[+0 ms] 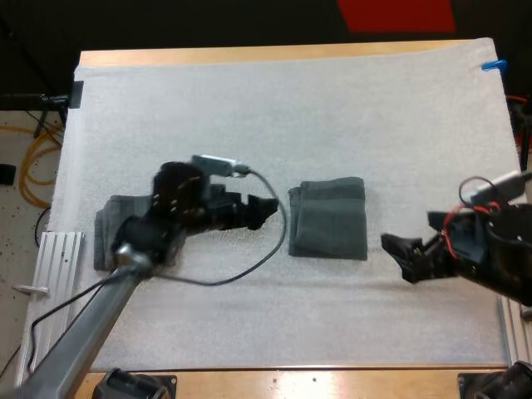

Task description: Pick towel from pile fold and stack

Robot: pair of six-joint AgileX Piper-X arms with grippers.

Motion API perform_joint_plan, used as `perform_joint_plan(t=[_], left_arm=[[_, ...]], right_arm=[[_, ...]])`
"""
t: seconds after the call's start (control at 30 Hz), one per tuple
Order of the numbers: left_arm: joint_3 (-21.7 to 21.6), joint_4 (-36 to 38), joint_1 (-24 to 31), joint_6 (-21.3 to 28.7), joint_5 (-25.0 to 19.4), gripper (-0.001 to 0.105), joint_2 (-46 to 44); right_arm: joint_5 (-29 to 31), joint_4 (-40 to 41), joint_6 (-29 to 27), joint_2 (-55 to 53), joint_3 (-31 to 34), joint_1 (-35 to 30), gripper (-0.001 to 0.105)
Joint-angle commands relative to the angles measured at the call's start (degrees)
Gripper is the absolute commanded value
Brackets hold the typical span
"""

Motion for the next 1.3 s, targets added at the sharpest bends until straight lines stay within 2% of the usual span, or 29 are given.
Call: perform_joint_plan(t=[0.0, 0.27, 0.47, 0.63, 0.87, 1.1, 1.27], left_arm=[[-1.0, -1.0, -0.7, -0.5, -1.8, 0.075, 1.5], [-3.4, -6.9, -3.3, -4.7, -1.4, 0.075, 17.5], [-5.7, -10.2, -3.2, -8.6, 2.1, 0.075, 26.4], [-7.9, -10.1, -3.2, -10.5, 9.0, 0.075, 31.5], [-9.5, -9.7, -4.8, -12.1, 9.2, 0.075, 32.2], [-10.2, -8.7, -9.8, -14.9, 6.8, 0.075, 33.0], [-11.5, -8.0, -11.8, -15.4, 6.9, 0.074, 33.7]], right_arm=[[0.5, 2.1, 0.0, -1.0, -0.3, 0.0, 0.079], [0.7, 9.1, 0.0, -5.0, -0.3, 0.0, 0.079], [0.7, 9.3, 0.0, -5.5, -0.3, 0.0, 0.079], [0.7, 9.3, -0.2, -5.5, -0.3, 0.0, 0.079], [2.1, 9.3, -0.2, -5.5, -0.3, 0.0, 0.079], [2.1, 9.3, -0.2, -5.5, -0.3, 0.0, 0.079], [2.1, 9.3, -0.1, -5.5, -0.3, 0.0, 0.079]])
